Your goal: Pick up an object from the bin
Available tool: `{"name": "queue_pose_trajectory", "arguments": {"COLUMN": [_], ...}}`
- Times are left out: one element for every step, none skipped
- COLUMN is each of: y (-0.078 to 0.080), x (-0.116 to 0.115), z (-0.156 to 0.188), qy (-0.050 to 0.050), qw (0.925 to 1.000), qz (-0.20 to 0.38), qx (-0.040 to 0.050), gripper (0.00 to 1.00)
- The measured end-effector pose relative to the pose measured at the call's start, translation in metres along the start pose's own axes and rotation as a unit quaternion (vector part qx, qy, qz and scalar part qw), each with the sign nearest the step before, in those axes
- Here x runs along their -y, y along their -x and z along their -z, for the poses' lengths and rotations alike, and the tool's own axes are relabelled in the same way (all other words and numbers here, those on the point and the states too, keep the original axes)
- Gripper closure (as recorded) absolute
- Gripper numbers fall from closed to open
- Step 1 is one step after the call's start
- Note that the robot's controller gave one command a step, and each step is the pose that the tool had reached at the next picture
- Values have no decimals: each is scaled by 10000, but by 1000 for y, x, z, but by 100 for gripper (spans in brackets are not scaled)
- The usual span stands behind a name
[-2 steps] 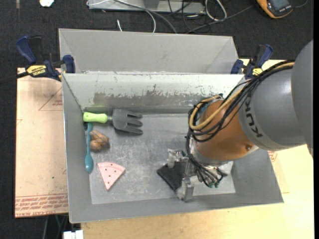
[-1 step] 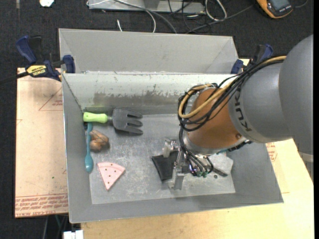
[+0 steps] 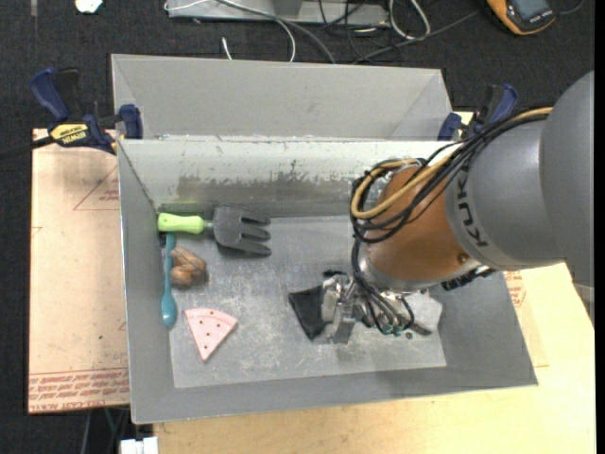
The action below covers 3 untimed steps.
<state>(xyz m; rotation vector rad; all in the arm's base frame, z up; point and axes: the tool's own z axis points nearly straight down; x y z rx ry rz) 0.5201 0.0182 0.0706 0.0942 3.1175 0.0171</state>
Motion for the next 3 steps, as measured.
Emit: {"name": "queue_pose_trajectory", "arguments": {"y": [0,9,2], "x": [0,0,5], "z": [0,78,160], "qy": [0,-1,0], "qw": [10000,10000,9993], "qz": [-1,60,380], "qx": [-1,-18,-37], "gripper": [100,100,100]}}
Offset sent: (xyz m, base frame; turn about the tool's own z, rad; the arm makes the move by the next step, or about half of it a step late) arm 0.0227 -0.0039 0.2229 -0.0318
